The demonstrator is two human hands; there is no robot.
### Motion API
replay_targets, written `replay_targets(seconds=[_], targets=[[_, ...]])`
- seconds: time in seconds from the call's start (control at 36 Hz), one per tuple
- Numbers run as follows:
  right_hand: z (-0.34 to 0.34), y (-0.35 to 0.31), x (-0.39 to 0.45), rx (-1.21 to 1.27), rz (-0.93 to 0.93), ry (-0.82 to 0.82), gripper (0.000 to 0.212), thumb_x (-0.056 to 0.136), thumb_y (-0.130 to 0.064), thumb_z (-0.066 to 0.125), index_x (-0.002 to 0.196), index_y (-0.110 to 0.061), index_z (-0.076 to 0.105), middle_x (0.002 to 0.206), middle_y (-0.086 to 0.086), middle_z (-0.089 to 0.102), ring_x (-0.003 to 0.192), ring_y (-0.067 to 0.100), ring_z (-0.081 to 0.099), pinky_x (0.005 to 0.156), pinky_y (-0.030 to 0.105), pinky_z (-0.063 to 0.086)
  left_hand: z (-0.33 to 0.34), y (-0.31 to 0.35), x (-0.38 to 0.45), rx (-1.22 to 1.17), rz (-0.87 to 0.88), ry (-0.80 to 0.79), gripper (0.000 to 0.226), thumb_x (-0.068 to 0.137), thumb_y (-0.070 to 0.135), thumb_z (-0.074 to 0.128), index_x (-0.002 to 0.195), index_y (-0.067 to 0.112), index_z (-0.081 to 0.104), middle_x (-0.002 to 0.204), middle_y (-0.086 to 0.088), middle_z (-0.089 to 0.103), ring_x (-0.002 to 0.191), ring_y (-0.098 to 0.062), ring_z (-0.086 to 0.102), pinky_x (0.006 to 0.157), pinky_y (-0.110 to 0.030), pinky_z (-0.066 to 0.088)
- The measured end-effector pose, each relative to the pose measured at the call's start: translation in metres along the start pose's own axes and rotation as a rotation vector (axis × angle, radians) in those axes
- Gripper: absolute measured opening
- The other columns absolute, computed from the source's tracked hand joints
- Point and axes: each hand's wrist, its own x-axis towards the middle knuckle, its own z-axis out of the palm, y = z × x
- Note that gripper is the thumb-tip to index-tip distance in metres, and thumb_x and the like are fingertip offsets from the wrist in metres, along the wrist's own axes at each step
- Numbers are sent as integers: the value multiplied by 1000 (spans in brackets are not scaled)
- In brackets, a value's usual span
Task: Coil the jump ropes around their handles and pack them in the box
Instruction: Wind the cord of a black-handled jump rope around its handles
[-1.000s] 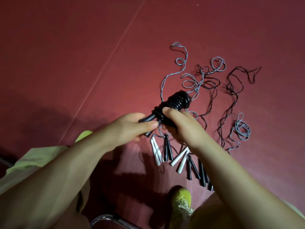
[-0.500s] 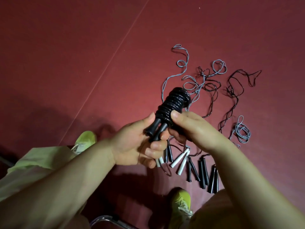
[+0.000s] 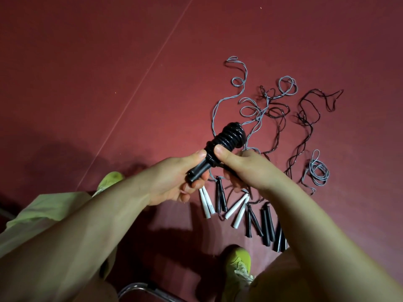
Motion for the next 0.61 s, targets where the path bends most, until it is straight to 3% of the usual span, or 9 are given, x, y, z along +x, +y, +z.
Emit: replay_targets(seconds=[0.11,0.19,0.28,0.42,0.5,0.61], targets=[[2,1,1,-44,16,60,67,84,-67,49,44,-12,53,38,4,54,40,9,51,63,28,38,-1,-1,4,62,20,127,45,93,56,38,77,19,59,57,8,44,52,-9,31,56,-23,33],[3,1,3,-22,36,57,58,86,-60,54,58,-9,60,38,2,52,44,14,56,56,22,40,-3,-2,8,215,54,291,37,92,51,45,76,21,60,58,10,48,54,-8,36,59,-25,33],[7,2,4,48,24,23,48,88,-52,57,70,-8,63,41,-1,41,39,16,41,50,25,37,-6,-4,10,353,120,400,32,90,47,52,83,17,60,68,7,48,60,-9,42,59,-27,34],[11,2,3,100,-40,-21,43,86,-55,60,73,-14,64,49,-5,28,45,13,20,44,24,19,-9,-2,6,489,198,463,30,83,42,65,78,15,51,60,5,39,55,-12,35,53,-28,27],[14,2,2,153,-64,4,45,85,-56,61,56,-22,54,50,-8,26,45,11,19,43,24,19,-6,-3,5,537,199,467,37,77,40,71,72,17,44,63,2,39,58,-15,36,55,-30,27],[14,1,3,171,-124,50,43,88,-49,61,58,-23,43,48,-10,27,42,7,21,42,19,21,-7,-4,6,620,260,482,43,73,43,74,70,18,39,66,4,38,61,-15,34,59,-32,27]])
